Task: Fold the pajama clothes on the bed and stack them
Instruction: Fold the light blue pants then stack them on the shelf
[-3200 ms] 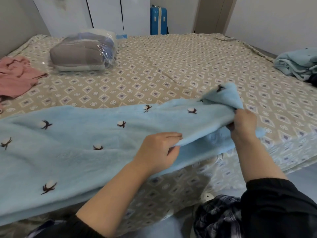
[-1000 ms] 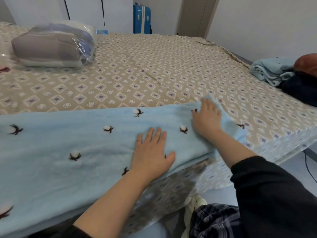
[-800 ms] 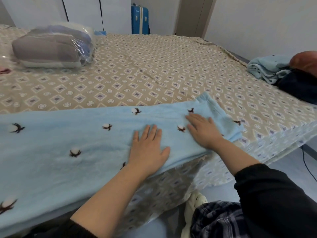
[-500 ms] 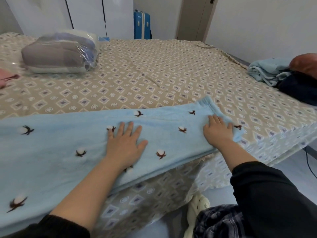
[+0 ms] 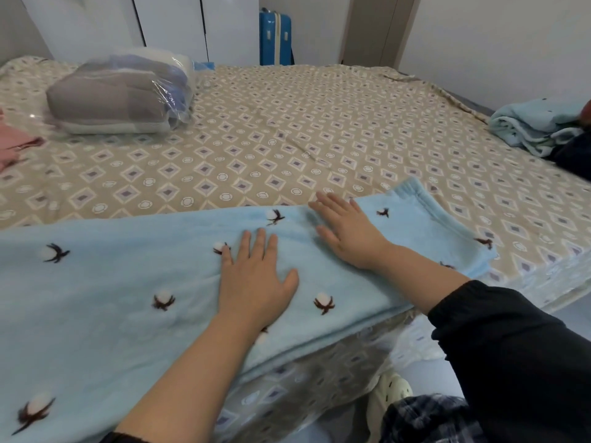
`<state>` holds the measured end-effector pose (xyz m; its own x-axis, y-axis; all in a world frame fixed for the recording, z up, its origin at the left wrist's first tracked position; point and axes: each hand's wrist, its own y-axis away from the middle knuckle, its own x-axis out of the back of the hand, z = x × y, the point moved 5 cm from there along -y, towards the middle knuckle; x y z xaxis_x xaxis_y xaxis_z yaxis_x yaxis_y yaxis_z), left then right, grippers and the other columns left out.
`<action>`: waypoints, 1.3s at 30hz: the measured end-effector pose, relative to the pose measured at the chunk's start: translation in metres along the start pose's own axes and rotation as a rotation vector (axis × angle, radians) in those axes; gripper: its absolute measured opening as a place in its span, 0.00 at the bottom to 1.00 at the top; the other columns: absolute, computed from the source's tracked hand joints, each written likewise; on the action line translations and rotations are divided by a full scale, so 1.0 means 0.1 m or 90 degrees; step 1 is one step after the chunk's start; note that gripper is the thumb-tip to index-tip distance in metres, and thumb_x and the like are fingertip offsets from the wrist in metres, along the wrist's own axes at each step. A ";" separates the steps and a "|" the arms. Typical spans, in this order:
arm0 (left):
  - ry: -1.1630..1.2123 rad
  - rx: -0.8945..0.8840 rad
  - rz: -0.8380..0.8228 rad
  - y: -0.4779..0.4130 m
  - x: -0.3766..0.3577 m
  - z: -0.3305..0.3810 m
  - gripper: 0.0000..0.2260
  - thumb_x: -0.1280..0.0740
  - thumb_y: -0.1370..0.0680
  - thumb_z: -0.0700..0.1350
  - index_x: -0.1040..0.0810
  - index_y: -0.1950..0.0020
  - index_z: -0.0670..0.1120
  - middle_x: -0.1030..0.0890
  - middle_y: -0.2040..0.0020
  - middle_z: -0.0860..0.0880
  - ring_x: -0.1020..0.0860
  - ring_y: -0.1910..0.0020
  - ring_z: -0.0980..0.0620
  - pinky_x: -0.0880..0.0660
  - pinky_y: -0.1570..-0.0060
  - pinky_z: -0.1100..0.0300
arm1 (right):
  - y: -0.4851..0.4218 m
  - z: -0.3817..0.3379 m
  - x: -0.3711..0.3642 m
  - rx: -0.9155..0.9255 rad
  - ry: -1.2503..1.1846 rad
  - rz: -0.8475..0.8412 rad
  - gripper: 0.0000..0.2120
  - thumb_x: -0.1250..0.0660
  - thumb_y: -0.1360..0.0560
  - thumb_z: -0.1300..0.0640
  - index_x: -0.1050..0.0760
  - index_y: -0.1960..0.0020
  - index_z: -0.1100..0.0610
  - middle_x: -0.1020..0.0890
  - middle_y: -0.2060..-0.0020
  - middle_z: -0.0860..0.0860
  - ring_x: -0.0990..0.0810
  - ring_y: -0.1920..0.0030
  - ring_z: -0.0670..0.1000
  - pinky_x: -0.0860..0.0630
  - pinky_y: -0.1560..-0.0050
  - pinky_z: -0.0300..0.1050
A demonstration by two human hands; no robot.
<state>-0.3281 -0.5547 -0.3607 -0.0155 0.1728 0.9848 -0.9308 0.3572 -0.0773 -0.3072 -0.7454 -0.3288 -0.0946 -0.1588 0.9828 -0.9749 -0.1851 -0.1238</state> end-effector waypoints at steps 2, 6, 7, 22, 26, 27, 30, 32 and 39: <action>-0.001 0.002 0.003 0.00 0.00 0.01 0.34 0.52 0.22 0.63 0.53 0.21 0.48 0.55 0.20 0.49 0.58 0.22 0.48 0.60 0.27 0.42 | -0.05 -0.03 -0.22 0.008 -0.006 -0.070 0.24 0.53 0.18 0.44 0.47 0.22 0.46 0.48 0.22 0.46 0.52 0.23 0.47 0.59 0.26 0.56; 0.016 -0.017 -0.007 0.02 -0.01 -0.01 0.33 0.53 0.22 0.63 0.54 0.21 0.50 0.57 0.20 0.50 0.60 0.22 0.49 0.62 0.26 0.43 | -0.17 0.68 -0.18 -0.202 0.037 -0.086 0.24 0.57 0.17 0.44 0.47 0.22 0.45 0.48 0.22 0.47 0.51 0.23 0.48 0.60 0.26 0.61; 0.017 -0.022 -0.009 0.03 -0.01 -0.02 0.33 0.53 0.22 0.63 0.54 0.21 0.51 0.58 0.20 0.50 0.61 0.22 0.49 0.63 0.26 0.43 | -0.16 0.91 -0.12 -0.257 0.056 -0.087 0.24 0.58 0.17 0.44 0.45 0.23 0.46 0.46 0.22 0.48 0.50 0.23 0.49 0.60 0.27 0.63; 0.018 -0.015 -0.009 0.02 -0.01 -0.01 0.32 0.55 0.22 0.64 0.55 0.21 0.54 0.58 0.20 0.52 0.61 0.22 0.50 0.64 0.26 0.44 | 0.26 0.10 -0.19 0.067 -0.054 -0.124 0.29 0.58 0.21 0.37 0.50 0.22 0.44 0.51 0.23 0.41 0.56 0.25 0.41 0.61 0.27 0.48; 0.020 -0.019 -0.011 0.02 -0.03 -0.02 0.32 0.55 0.22 0.64 0.55 0.21 0.54 0.58 0.20 0.52 0.62 0.23 0.51 0.64 0.26 0.45 | 0.17 1.14 -0.01 -0.231 0.076 -0.079 0.24 0.56 0.17 0.45 0.50 0.22 0.46 0.49 0.22 0.47 0.52 0.23 0.45 0.56 0.25 0.57; 0.021 -0.019 -0.010 0.02 -0.03 -0.02 0.32 0.55 0.23 0.65 0.55 0.21 0.54 0.58 0.20 0.52 0.62 0.23 0.51 0.64 0.26 0.45 | 0.19 1.39 0.04 -0.325 0.102 -0.069 0.24 0.57 0.17 0.46 0.51 0.22 0.47 0.49 0.22 0.48 0.51 0.23 0.47 0.56 0.25 0.59; 0.020 -0.019 -0.008 0.01 -0.04 -0.02 0.32 0.55 0.23 0.64 0.54 0.21 0.55 0.58 0.20 0.52 0.61 0.22 0.51 0.63 0.26 0.44 | 0.25 1.65 0.07 -0.505 0.099 -0.069 0.26 0.60 0.19 0.46 0.56 0.21 0.48 0.54 0.22 0.50 0.55 0.22 0.53 0.59 0.26 0.62; 0.021 -0.019 -0.009 0.01 -0.05 -0.02 0.32 0.55 0.23 0.64 0.54 0.21 0.55 0.58 0.20 0.52 0.61 0.22 0.51 0.62 0.26 0.44 | 0.20 1.46 0.04 -0.528 0.091 -0.080 0.27 0.61 0.19 0.45 0.59 0.21 0.50 0.58 0.22 0.53 0.59 0.22 0.55 0.61 0.26 0.64; 0.022 -0.017 0.000 0.01 -0.03 -0.02 0.28 0.52 0.20 0.59 0.51 0.21 0.53 0.54 0.20 0.51 0.57 0.22 0.51 0.60 0.26 0.44 | 0.24 -0.10 -0.25 -0.205 0.017 -0.078 0.28 0.56 0.18 0.43 0.54 0.21 0.52 0.55 0.22 0.52 0.57 0.22 0.54 0.59 0.27 0.63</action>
<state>-0.3286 -0.5530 -0.3641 -0.0017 0.2042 0.9789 -0.9208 0.3816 -0.0812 -0.3305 -0.7364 -0.3545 0.0256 -0.1274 0.9915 -0.9925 0.1157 0.0405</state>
